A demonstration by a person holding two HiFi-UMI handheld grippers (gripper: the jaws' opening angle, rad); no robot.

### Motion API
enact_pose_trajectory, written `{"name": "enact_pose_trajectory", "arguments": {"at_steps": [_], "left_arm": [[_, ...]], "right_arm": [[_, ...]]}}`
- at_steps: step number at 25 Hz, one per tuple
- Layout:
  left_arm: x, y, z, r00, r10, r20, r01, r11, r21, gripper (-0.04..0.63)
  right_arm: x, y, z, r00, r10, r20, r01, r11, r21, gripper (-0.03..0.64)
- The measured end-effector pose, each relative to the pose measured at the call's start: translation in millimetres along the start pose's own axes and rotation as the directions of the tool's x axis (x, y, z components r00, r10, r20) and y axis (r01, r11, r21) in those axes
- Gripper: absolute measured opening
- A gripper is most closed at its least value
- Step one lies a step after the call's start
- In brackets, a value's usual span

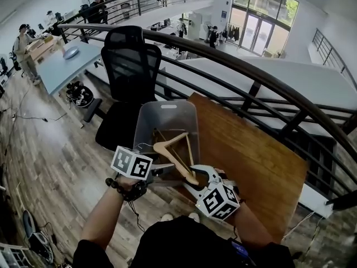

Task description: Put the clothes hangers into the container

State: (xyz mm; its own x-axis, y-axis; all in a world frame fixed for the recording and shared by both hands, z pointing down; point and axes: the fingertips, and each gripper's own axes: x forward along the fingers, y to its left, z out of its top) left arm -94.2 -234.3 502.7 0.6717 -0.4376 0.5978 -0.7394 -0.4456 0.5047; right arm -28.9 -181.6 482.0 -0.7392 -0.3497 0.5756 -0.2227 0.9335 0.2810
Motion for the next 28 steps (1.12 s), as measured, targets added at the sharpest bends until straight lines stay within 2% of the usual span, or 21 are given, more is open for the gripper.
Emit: {"name": "enact_pose_trajectory", "arguments": {"at_steps": [2, 3, 10, 16, 20, 22, 28], "left_arm": [[-1.6, -0.6, 0.7, 1.000, 0.013, 0.021, -0.013, 1.000, 0.021, 0.362], [-2.8, -0.3, 2.1, 0.999, 0.020, 0.034, -0.021, 0.999, 0.029, 0.362], [-8.6, -5.1, 22.7, 0.990, 0.062, 0.127, -0.077, 0.989, 0.124, 0.362], [-14.0, -21.2, 47.1, 0.965, 0.077, 0.251, -0.143, 0.955, 0.260, 0.352], [-22.4, -36.8, 62.7, 0.929, 0.080, 0.362, -0.212, 0.916, 0.340, 0.234], [-30.0, -47.4, 69.5, 0.904, 0.066, 0.422, -0.235, 0.902, 0.363, 0.172], [-59.7, -74.1, 83.4, 0.795, -0.007, 0.607, -0.287, 0.877, 0.386, 0.065]], "right_arm": [[-2.6, 5.6, 3.2, 0.998, 0.052, 0.042, -0.055, 0.996, 0.077, 0.242], [-3.9, 6.3, 5.0, 0.996, 0.060, 0.062, -0.066, 0.992, 0.103, 0.245], [-11.2, -6.3, 9.5, 0.996, -0.007, 0.088, -0.006, 0.990, 0.143, 0.239], [-22.6, -32.1, 21.0, 0.983, -0.122, 0.140, 0.093, 0.975, 0.200, 0.195], [-44.5, -55.4, 21.7, 0.952, -0.246, 0.182, 0.190, 0.941, 0.279, 0.165], [-61.3, -66.4, 18.2, 0.926, -0.314, 0.208, 0.235, 0.914, 0.330, 0.121], [-103.6, -86.7, -4.0, 0.841, -0.477, 0.255, 0.312, 0.813, 0.491, 0.020]]}}
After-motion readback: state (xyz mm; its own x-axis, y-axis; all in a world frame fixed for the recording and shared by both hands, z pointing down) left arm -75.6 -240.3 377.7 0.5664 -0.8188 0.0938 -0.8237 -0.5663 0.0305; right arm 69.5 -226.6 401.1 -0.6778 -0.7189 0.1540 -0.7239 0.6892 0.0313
